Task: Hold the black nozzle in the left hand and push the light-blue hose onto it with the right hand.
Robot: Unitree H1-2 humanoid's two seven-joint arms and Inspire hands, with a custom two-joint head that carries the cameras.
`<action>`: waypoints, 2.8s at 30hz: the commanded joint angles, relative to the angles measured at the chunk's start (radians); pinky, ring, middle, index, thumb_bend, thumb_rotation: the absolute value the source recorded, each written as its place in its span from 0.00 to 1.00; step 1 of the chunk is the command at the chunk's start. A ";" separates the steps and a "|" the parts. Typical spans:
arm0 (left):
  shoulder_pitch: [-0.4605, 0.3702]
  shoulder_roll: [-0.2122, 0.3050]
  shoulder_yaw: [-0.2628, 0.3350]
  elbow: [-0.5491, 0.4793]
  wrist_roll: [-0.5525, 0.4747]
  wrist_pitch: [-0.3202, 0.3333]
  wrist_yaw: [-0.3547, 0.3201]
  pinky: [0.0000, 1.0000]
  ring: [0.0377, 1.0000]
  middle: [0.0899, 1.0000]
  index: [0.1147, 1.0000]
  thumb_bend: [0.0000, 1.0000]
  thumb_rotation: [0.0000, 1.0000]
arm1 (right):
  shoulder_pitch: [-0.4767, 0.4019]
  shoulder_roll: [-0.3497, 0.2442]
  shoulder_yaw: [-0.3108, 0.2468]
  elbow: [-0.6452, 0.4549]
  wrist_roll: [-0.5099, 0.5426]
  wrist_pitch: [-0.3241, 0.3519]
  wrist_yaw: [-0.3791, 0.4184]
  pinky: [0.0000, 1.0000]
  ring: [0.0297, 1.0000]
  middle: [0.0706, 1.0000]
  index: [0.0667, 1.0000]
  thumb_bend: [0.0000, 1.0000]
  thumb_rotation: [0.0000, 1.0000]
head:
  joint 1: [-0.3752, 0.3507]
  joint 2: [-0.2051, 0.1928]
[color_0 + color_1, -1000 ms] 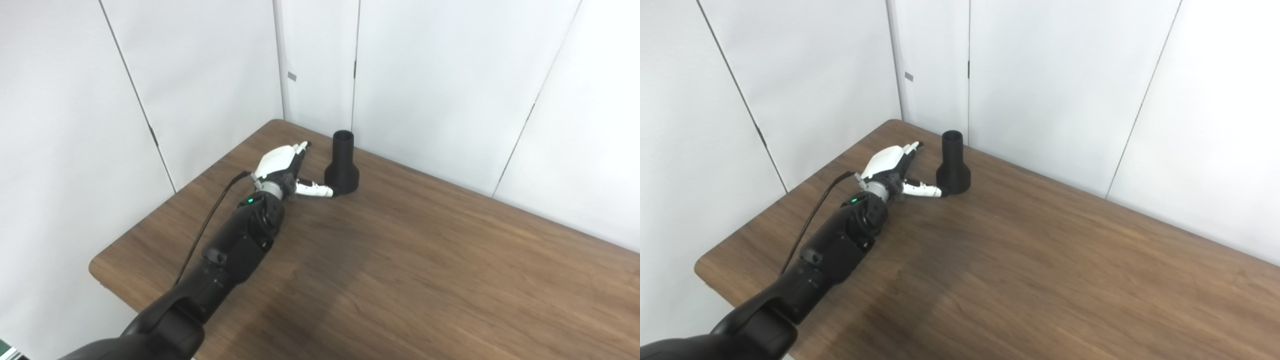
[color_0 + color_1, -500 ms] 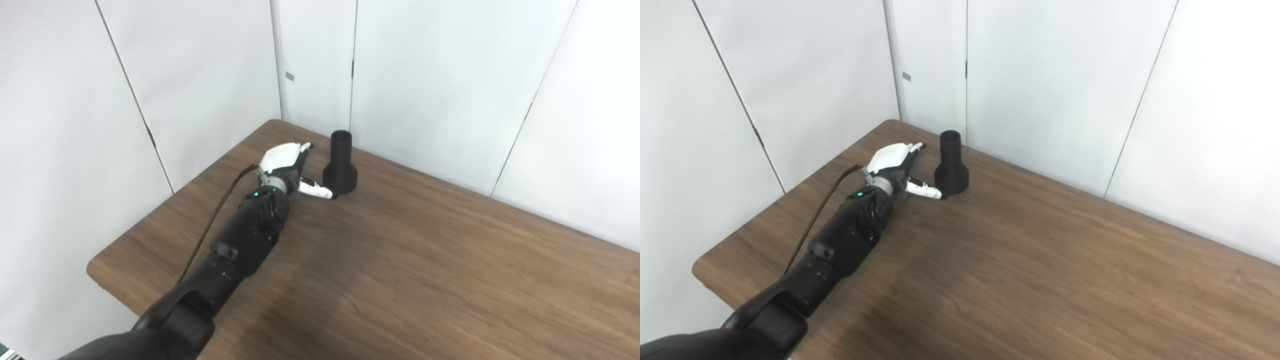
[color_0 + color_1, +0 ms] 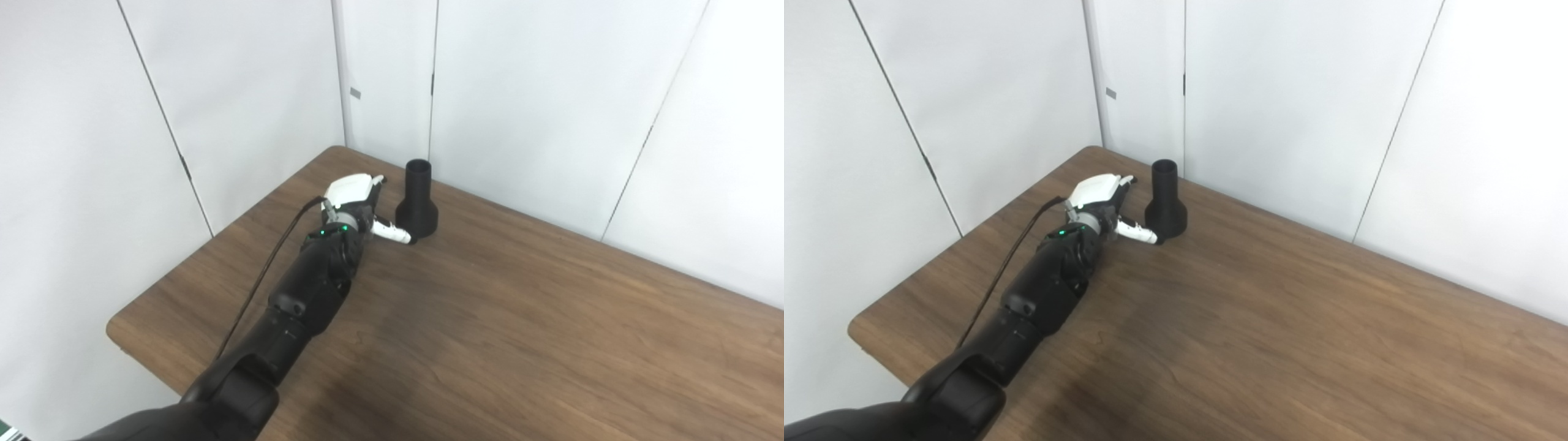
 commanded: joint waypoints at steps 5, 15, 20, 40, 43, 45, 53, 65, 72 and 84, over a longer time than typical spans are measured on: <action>0.005 -0.029 -0.070 0.021 -0.023 0.002 -0.066 1.00 0.98 0.97 0.95 1.00 0.43 | 0.044 -0.013 -0.003 -0.022 -0.021 0.068 -0.006 0.60 0.61 0.56 0.58 0.31 0.34 | -0.009 0.003; -0.022 -0.050 -0.098 0.057 -0.037 0.002 -0.065 0.97 0.99 0.97 0.95 1.00 0.46 | 0.055 -0.014 0.001 -0.036 -0.029 0.070 -0.008 0.58 0.56 0.53 0.46 0.48 0.15 | -0.021 0.009; -0.032 -0.062 -0.111 0.075 -0.048 0.001 -0.048 1.00 0.99 0.97 0.94 1.00 0.44 | 0.062 -0.008 0.001 -0.062 -0.027 0.096 -0.013 0.56 0.54 0.52 0.45 0.48 0.15 | -0.029 0.012; -0.071 -0.096 -0.133 0.148 -0.136 -0.011 0.021 0.87 0.98 0.98 0.92 1.00 0.43 | 0.089 0.001 0.006 -0.114 -0.035 0.120 -0.015 0.47 0.51 0.52 0.45 0.48 0.15 | -0.053 0.022; -0.068 -0.111 -0.112 0.146 -0.173 -0.011 0.044 0.83 0.96 0.94 0.90 1.00 0.36 | 0.092 0.004 0.005 -0.123 -0.032 0.128 -0.017 0.45 0.50 0.52 0.45 0.48 0.15 | -0.055 0.025; -0.063 -0.125 -0.084 0.142 -0.217 -0.014 0.053 0.81 0.95 0.93 0.90 1.00 0.35 | 0.092 0.003 0.006 -0.126 -0.031 0.131 -0.016 0.44 0.50 0.52 0.45 0.48 0.15 | -0.055 0.026; -0.037 -0.127 -0.077 0.132 -0.316 -0.064 0.078 0.24 0.34 0.39 0.83 1.00 0.31 | 0.096 -0.006 0.009 -0.122 -0.040 0.123 -0.012 0.42 0.51 0.53 0.45 0.49 0.16 | -0.056 0.031; -0.038 -0.107 -0.137 0.181 -0.327 -0.111 0.093 0.80 0.85 0.74 0.82 1.00 0.30 | 0.100 -0.007 0.014 -0.141 -0.046 0.139 -0.012 0.39 0.51 0.54 0.45 0.49 0.16 | -0.063 0.036; -0.035 -0.083 -0.206 0.213 -0.300 -0.152 0.118 0.99 0.89 0.77 0.78 1.00 0.30 | 0.104 -0.002 0.017 -0.155 -0.050 0.147 -0.014 0.38 0.51 0.54 0.45 0.49 0.17 | -0.067 0.038; -0.035 -0.039 -0.362 0.260 -0.219 -0.260 0.138 1.00 0.89 0.85 0.77 1.00 0.34 | 0.112 -0.019 0.036 -0.165 -0.084 0.138 -0.006 0.38 0.53 0.56 0.45 0.49 0.17 | -0.074 0.047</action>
